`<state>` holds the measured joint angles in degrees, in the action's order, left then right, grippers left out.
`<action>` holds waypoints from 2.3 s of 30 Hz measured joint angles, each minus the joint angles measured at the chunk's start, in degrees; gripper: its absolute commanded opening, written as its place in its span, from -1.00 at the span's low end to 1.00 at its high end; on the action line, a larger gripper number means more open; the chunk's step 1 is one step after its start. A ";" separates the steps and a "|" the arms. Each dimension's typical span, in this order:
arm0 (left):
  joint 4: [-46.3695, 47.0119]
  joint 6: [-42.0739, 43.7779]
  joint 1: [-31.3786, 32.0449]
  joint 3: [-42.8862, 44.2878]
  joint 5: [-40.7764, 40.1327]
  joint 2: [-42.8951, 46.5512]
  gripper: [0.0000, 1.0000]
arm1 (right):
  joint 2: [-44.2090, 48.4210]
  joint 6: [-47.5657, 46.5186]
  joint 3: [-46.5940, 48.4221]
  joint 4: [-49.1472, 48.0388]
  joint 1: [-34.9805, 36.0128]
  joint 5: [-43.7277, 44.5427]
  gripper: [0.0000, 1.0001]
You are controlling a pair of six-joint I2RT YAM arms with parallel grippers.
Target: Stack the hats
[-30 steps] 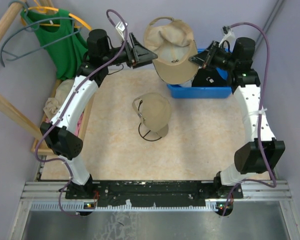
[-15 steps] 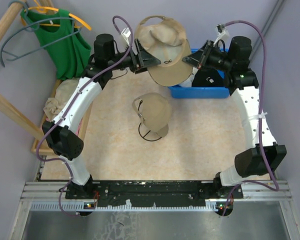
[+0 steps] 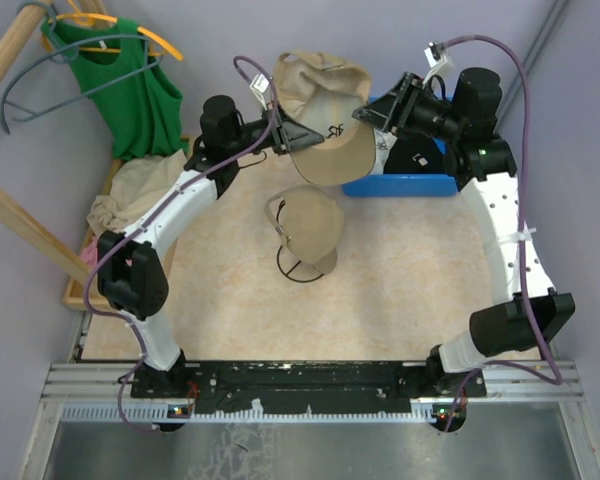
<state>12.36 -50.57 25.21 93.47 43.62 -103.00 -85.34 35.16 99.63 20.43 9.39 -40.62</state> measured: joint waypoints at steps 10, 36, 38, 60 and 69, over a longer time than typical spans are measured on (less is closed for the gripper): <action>30.97 -7.87 -5.99 5.64 6.34 -5.11 -1.00 | 7.37 17.44 -13.07 -16.94 -2.03 -5.20 0.21; 73.24 -40.11 -6.16 24.68 10.73 -19.12 -1.00 | -5.75 83.87 -32.37 -89.02 5.40 -7.65 0.39; 73.70 -40.79 -6.21 24.68 10.43 -19.12 -1.00 | -6.99 84.17 -31.95 -90.14 6.27 -6.73 0.35; 74.73 -41.90 -6.36 22.51 9.31 -19.15 -1.00 | -13.33 84.61 -28.57 -90.92 11.50 -3.39 0.13; 74.84 -39.32 -7.74 22.18 10.84 -19.34 -1.00 | -12.96 84.41 -29.57 -89.39 11.72 -2.73 0.21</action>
<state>87.20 -89.89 17.47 115.66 54.46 -122.34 -98.30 119.57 70.06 -68.97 21.10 -43.35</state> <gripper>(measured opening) 0.102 0.586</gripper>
